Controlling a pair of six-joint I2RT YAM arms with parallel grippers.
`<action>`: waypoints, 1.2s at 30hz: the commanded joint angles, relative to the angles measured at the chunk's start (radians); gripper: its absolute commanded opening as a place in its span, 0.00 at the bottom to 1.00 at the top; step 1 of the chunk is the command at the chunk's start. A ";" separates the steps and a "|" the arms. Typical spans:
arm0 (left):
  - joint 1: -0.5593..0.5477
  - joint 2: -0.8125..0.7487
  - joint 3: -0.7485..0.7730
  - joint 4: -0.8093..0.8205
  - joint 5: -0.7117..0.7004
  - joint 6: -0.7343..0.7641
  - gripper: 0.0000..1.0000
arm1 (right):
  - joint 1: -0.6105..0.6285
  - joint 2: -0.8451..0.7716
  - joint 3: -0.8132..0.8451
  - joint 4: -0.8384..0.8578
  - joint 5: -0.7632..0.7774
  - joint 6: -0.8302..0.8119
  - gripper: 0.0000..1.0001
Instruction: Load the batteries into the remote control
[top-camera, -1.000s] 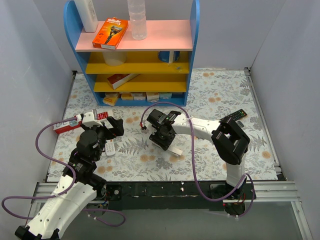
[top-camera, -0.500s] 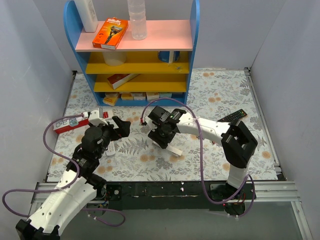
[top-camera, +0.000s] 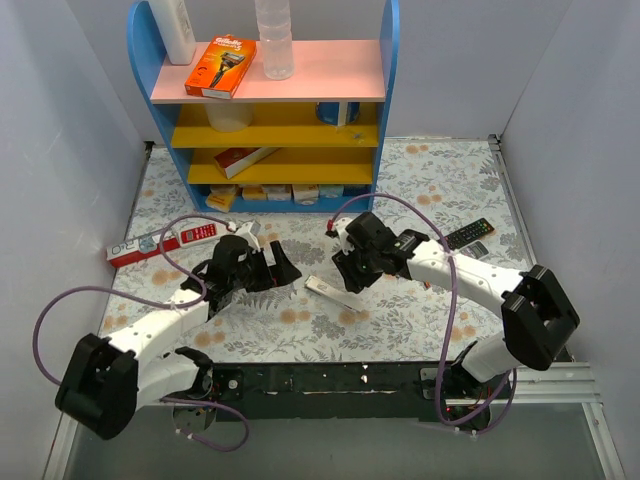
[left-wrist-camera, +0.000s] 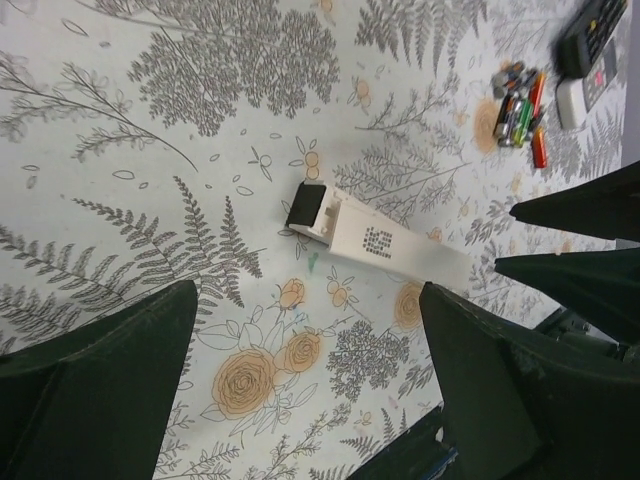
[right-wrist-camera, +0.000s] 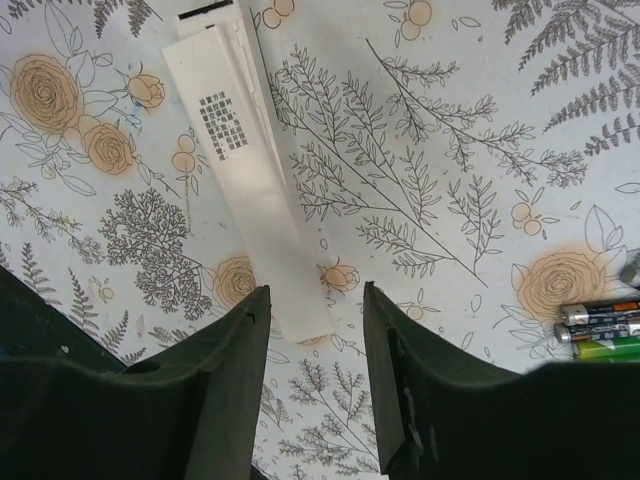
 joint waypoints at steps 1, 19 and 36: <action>-0.007 0.147 0.062 0.089 0.148 0.005 0.93 | -0.037 -0.073 -0.101 0.169 -0.058 0.057 0.48; -0.076 0.357 0.130 0.146 0.155 0.048 0.73 | -0.118 -0.045 -0.221 0.415 -0.225 0.068 0.46; -0.191 0.231 -0.044 0.308 -0.016 -0.256 0.46 | -0.130 0.038 -0.185 0.467 -0.293 0.063 0.45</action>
